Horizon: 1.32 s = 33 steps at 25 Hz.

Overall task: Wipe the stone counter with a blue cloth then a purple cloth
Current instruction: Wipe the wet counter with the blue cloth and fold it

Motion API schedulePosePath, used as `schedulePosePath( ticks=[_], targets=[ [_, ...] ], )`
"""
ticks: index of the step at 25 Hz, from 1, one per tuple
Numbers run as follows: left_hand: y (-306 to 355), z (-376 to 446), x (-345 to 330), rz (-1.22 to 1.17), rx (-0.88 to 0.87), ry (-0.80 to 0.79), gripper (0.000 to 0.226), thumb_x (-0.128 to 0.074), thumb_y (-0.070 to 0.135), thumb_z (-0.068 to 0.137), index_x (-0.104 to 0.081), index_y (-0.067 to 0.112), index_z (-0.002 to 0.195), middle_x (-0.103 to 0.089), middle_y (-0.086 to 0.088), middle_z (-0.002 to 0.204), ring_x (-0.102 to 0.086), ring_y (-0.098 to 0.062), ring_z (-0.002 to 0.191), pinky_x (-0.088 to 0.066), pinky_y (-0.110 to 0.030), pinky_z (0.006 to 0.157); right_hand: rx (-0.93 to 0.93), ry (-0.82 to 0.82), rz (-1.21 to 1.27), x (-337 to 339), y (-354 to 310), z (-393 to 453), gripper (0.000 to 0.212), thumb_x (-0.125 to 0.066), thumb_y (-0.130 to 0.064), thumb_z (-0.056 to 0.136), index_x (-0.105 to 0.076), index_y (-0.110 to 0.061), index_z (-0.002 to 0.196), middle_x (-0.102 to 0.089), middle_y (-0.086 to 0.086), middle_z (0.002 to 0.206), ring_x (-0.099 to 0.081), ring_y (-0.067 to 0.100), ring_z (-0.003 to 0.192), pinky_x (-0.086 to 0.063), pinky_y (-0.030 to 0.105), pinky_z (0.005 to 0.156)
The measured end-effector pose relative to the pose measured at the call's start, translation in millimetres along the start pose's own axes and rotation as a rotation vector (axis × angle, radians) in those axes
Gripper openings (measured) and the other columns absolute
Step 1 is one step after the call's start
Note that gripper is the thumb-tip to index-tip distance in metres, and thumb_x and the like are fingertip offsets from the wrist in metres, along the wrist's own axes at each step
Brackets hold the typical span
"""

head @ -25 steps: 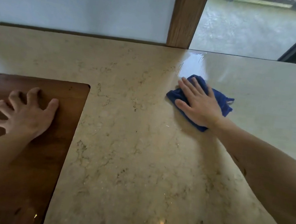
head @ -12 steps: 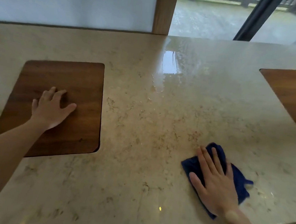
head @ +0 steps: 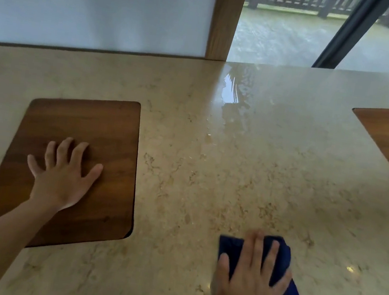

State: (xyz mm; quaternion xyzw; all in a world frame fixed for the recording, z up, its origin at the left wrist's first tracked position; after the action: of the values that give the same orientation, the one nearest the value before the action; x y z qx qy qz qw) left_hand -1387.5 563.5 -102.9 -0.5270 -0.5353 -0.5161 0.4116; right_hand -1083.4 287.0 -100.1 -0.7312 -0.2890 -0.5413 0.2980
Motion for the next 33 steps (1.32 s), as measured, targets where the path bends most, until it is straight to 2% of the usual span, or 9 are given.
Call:
schedulePosePath(
  ticks=[2, 3, 11, 16, 19, 23, 25, 30, 33],
  targets=[
    [-2, -1, -3, 0.007, 0.005, 0.012, 0.079, -0.012, 0.081, 0.084, -0.023, 0.036, 0.148, -0.010, 0.000, 0.163, 0.000, -0.030, 0.152, -0.002, -0.067, 0.116, -0.026, -0.027, -0.005, 17, -29, 65, 0.079, -0.002, -0.062, 0.091, 0.017, -0.021, 0.156, 0.027, -0.005, 0.163, 0.020, 0.026, 0.152, 0.005, 0.065, 0.118],
    [-3, -1, -3, 0.011, 0.011, 0.014, 0.082, -0.008, 0.083, 0.082, -0.023, 0.036, 0.148, -0.010, 0.000, 0.163, 0.000, -0.029, 0.152, -0.003, -0.066, 0.116, -0.021, 0.015, 0.022, 24, -43, 103, 0.078, -0.002, -0.062, 0.093, 0.020, -0.021, 0.156, 0.029, -0.006, 0.162, 0.025, 0.025, 0.151, 0.007, 0.063, 0.119],
    [0, 5, -5, 0.121, 0.057, 0.012, 0.081, -0.021, 0.082, 0.079, -0.045, 0.032, 0.138, -0.038, -0.004, 0.152, -0.033, -0.036, 0.139, -0.025, -0.073, 0.104, 0.080, 0.108, 0.079, 74, -181, 388, 0.075, -0.018, -0.055, 0.098, 0.000, -0.018, 0.160, 0.011, 0.002, 0.169, 0.013, 0.026, 0.154, 0.010, 0.059, 0.120],
    [0, 9, -9, 0.146, 0.042, 0.068, 0.087, -0.011, 0.084, 0.080, -0.047, 0.029, 0.137, -0.043, -0.009, 0.151, -0.036, -0.038, 0.138, -0.024, -0.072, 0.104, 0.106, 0.144, 0.066, 86, -250, 475, 0.077, -0.019, -0.055, 0.098, -0.004, -0.011, 0.160, 0.005, 0.011, 0.168, 0.008, 0.030, 0.154, 0.005, 0.058, 0.121],
    [-2, 9, -10, 0.152, 0.011, 0.015, 0.084, -0.012, 0.080, 0.084, -0.042, 0.028, 0.142, -0.037, -0.009, 0.154, -0.030, -0.038, 0.143, -0.022, -0.071, 0.107, 0.226, 0.126, 0.035, 82, -280, 479, 0.078, -0.020, -0.055, 0.099, -0.005, -0.009, 0.160, 0.000, 0.012, 0.168, 0.003, 0.030, 0.154, 0.002, 0.055, 0.123],
    [-5, 4, -9, 0.141, 0.031, -0.010, 0.081, -0.011, 0.079, 0.086, -0.035, 0.030, 0.147, -0.029, -0.006, 0.159, -0.020, -0.034, 0.148, -0.020, -0.070, 0.111, 0.857, 0.017, -0.147, 80, -295, 444, 0.071, -0.020, -0.057, 0.102, 0.003, -0.024, 0.160, 0.008, 0.000, 0.169, 0.008, 0.019, 0.154, 0.002, 0.049, 0.124],
    [-4, 5, -6, 0.133, 0.032, -0.034, 0.084, -0.008, 0.081, 0.085, -0.032, 0.031, 0.148, -0.024, -0.005, 0.161, -0.014, -0.033, 0.150, -0.017, -0.069, 0.114, 1.024, 0.025, -0.206, 74, -270, 404, 0.067, -0.018, -0.062, 0.100, 0.001, -0.037, 0.159, 0.014, -0.003, 0.168, 0.017, 0.021, 0.153, 0.005, 0.053, 0.123],
    [0, 5, -2, 0.069, 0.049, -0.019, 0.087, -0.003, 0.083, 0.080, -0.021, 0.034, 0.150, -0.009, -0.002, 0.164, 0.001, -0.030, 0.152, -0.005, -0.065, 0.117, 0.621, 0.061, -0.111, 49, -193, 282, 0.057, -0.012, -0.073, 0.093, -0.001, -0.064, 0.148, 0.020, 0.004, 0.166, 0.023, 0.038, 0.150, 0.020, 0.064, 0.113],
    [0, 6, -3, 0.061, 0.040, -0.006, 0.082, -0.007, 0.081, 0.082, -0.016, 0.035, 0.150, -0.006, 0.000, 0.164, 0.002, -0.031, 0.152, -0.004, -0.067, 0.116, 0.694, 0.001, -0.147, 33, -141, 196, 0.060, -0.009, -0.074, 0.093, 0.012, -0.061, 0.148, 0.016, 0.002, 0.168, 0.020, 0.034, 0.152, 0.012, 0.063, 0.117]
  ],
)
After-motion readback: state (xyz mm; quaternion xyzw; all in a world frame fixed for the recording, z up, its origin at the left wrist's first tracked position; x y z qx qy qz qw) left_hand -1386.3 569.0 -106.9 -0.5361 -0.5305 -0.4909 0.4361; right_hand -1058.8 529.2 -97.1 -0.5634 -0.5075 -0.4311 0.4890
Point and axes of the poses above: each hand's wrist, its own z-axis towards the middle knuckle, its own x-axis out of the back of the hand, y = z × x, the point moved 2 cm from there along z, towards the middle knuckle
